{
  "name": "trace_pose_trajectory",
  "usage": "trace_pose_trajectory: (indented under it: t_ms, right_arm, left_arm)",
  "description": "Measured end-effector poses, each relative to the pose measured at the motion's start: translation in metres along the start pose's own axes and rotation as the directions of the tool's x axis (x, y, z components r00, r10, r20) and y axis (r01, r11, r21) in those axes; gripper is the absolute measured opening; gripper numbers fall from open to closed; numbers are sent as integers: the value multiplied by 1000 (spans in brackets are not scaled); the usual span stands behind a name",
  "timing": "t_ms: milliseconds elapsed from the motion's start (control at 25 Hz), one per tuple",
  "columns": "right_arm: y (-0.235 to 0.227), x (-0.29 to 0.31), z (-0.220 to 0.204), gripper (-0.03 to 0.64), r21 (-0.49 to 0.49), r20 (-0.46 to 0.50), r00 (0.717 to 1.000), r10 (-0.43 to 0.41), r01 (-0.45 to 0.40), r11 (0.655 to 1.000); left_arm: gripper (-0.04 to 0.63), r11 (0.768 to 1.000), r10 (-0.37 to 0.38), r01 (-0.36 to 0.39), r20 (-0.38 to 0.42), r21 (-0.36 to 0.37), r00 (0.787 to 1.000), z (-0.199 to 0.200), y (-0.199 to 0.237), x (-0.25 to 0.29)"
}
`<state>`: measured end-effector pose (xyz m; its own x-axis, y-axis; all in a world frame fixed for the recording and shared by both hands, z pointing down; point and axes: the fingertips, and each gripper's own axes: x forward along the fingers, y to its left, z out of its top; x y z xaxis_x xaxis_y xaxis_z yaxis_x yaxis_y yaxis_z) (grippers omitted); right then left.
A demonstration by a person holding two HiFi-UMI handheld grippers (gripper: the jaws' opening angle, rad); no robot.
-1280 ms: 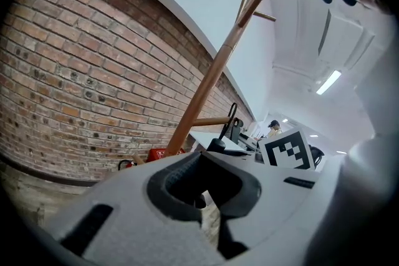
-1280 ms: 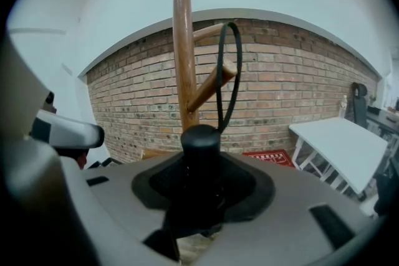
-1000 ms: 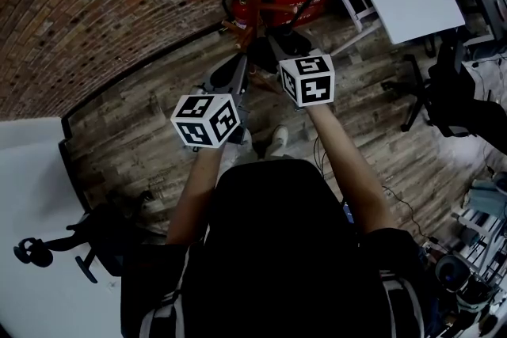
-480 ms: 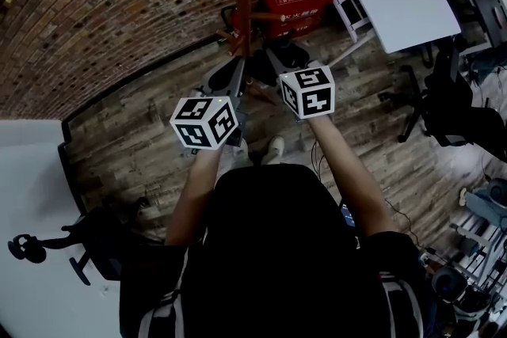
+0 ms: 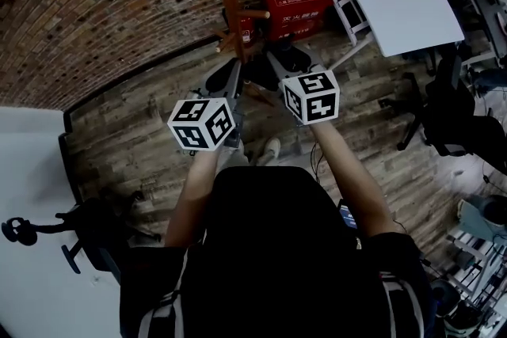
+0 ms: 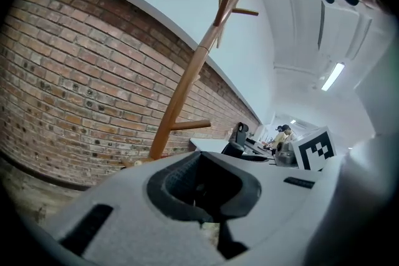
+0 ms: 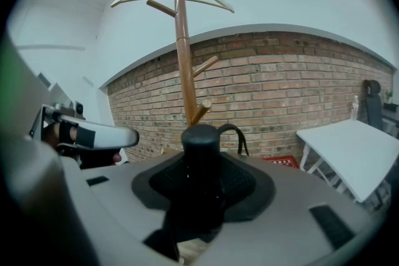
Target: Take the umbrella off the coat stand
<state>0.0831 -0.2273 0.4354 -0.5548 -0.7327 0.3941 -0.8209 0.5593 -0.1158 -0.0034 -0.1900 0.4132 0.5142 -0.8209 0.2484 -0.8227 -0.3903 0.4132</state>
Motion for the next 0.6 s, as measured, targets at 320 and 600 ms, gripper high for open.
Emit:
trace_pose_trajectory:
  t_ms: [320,600]
  right_arm:
    - [-1,-15,-5,169,-7,13,999,48,-48,999]
    - [12,-25,5,169,-12,45,996,80,-80,997]
  left_arm:
    - [18,998,55,-55,6,5,998,-15,-7,-9]
    - [18,996,73,-74,28,40,997,-5,-11,-17]
